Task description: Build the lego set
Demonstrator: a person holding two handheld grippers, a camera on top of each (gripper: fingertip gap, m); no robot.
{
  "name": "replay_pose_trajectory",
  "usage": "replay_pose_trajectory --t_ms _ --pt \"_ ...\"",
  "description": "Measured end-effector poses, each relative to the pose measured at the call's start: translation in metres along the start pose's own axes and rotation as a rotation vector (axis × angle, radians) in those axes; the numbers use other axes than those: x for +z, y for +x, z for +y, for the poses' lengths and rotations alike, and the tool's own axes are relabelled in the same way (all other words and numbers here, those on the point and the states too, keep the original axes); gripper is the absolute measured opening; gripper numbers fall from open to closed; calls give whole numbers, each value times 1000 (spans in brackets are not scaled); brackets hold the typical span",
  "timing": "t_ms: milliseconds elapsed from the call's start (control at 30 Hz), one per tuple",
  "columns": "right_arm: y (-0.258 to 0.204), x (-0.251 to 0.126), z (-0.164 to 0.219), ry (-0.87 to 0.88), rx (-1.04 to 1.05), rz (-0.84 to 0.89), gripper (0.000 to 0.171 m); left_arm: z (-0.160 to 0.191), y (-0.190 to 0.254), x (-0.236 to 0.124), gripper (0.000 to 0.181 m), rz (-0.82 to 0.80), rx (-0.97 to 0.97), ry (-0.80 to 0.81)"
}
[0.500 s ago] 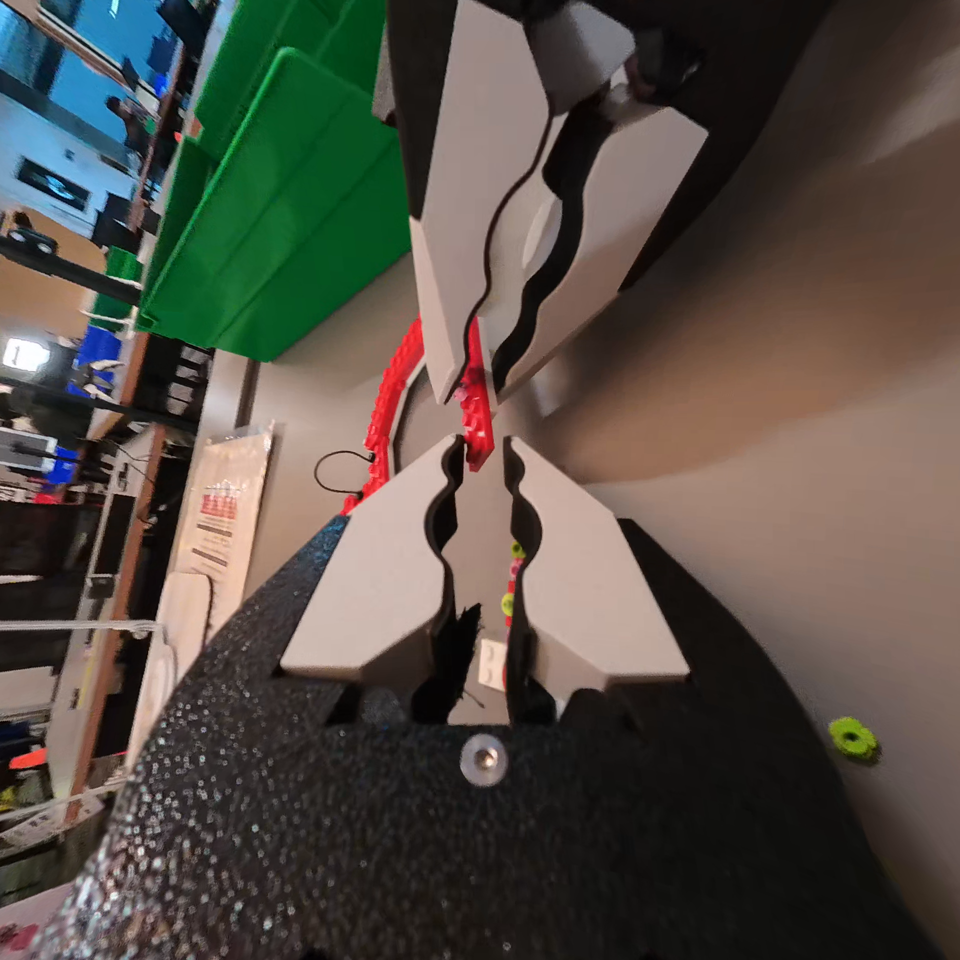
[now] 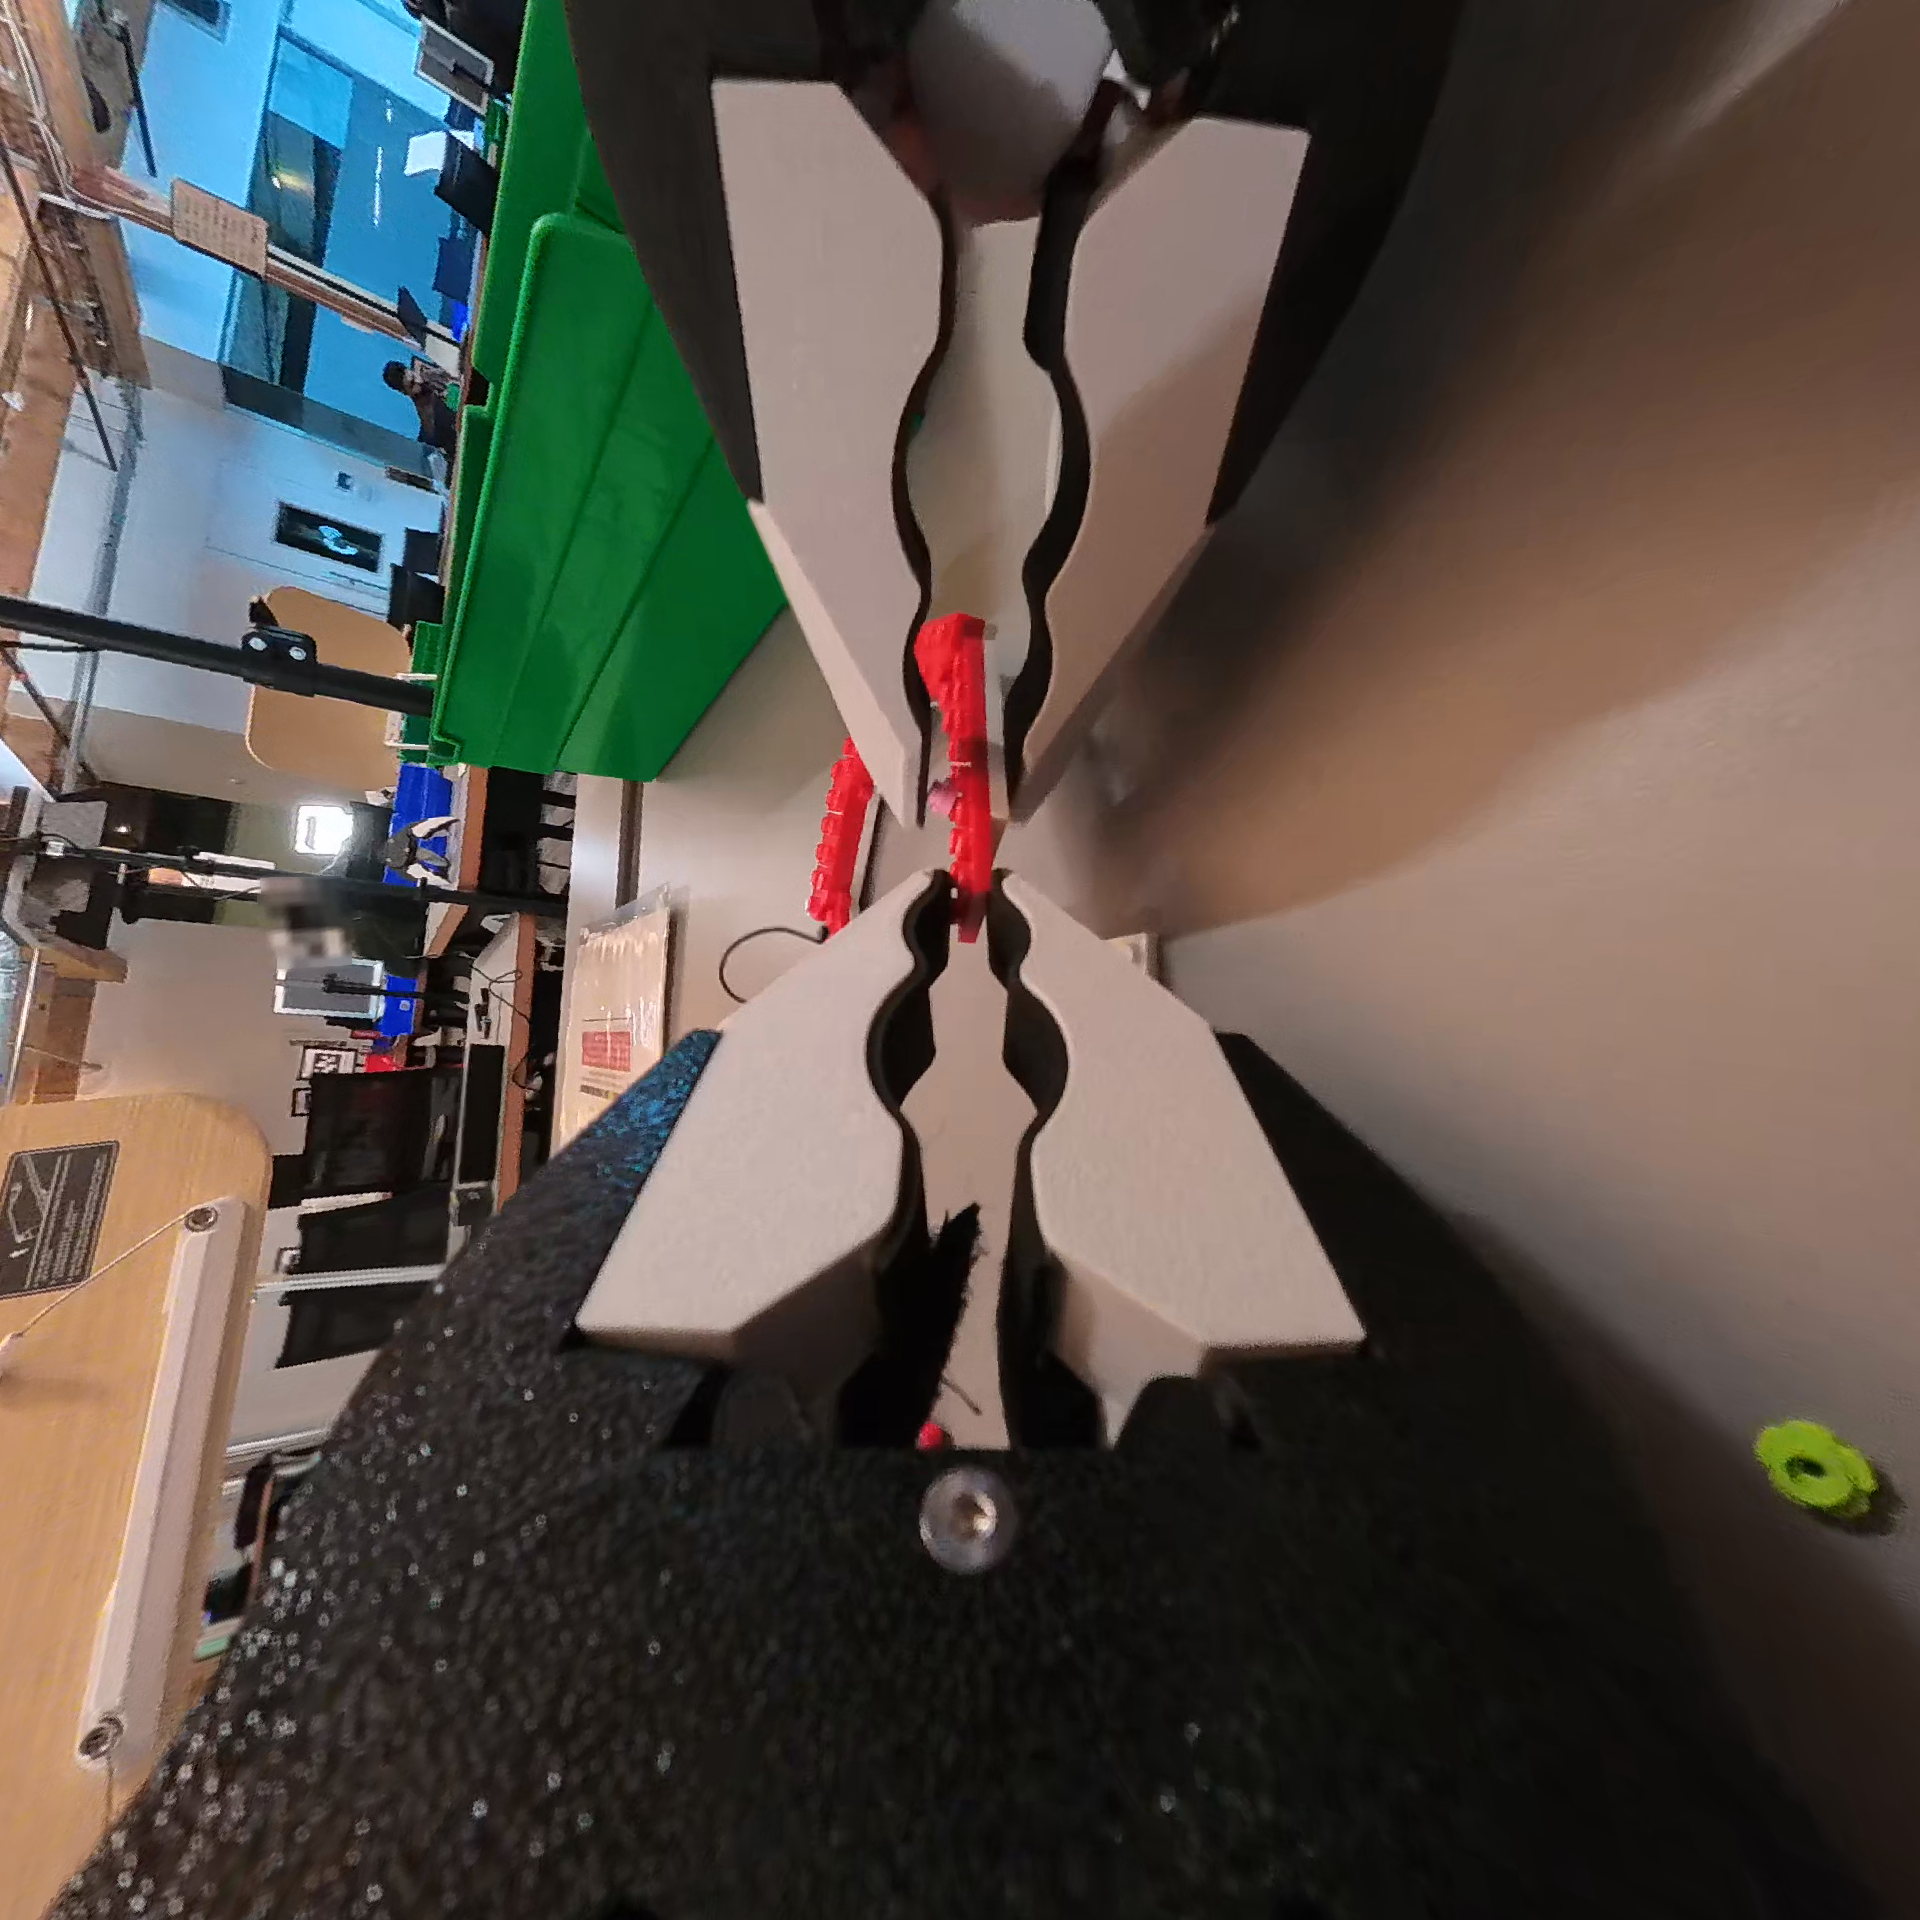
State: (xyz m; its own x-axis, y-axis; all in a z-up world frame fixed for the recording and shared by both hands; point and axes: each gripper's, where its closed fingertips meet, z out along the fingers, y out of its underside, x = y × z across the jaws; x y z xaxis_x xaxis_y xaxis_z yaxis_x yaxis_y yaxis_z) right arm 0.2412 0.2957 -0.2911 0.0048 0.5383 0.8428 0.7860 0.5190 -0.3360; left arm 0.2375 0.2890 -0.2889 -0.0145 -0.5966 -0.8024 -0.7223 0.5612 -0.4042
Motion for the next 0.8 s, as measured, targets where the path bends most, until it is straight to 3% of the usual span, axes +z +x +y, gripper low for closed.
replay_pose_trajectory --t_ms 33,800 --pt "-1 0 0 0 1 -7 14 -1 1 0 5 0 9 2" --pt "-8 1 4 -51 -105 -19 10 1 10 6 5 25 55 -29"
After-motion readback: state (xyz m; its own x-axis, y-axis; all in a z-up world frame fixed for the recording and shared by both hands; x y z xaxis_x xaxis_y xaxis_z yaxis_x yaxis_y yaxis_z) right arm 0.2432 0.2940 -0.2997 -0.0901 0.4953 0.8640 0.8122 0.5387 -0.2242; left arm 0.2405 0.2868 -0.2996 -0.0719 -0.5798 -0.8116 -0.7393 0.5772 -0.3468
